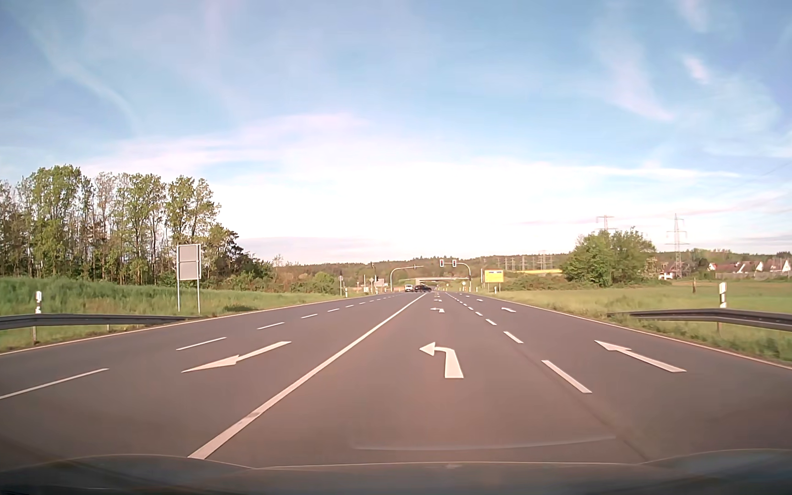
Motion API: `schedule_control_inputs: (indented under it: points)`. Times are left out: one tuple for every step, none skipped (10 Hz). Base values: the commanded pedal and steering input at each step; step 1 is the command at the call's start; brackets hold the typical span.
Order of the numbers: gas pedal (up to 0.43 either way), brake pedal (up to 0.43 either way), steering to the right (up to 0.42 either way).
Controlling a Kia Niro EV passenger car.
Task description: Follow the waypoints while adhering to traffic rules and regulations
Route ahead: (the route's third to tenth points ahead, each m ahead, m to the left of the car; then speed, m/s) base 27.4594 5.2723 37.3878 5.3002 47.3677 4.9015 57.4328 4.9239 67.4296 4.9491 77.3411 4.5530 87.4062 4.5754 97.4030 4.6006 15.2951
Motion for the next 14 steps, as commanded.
schedule_control_inputs:
  points:
    - [0.0, 0.207, -0.003]
    - [0.0, 0.207, -0.003]
    - [0.0, 0.207, -0.003]
    - [0.0, 0.213, -0.003]
    - [0.0, 0.22, -0.003]
    - [0.0, 0.22, -0.003]
    - [0.0, 0.22, -0.003]
    - [0.0, 0.22, -0.002]
    - [0.0, 0.22, -0.002]
    - [0.0, 0.22, -0.002]
    - [0.0, 0.22, -0.002]
    - [0.0, 0.22, -0.001]
    - [0.0, 0.22, -0.001]
    - [0.0, 0.226, -0.001]
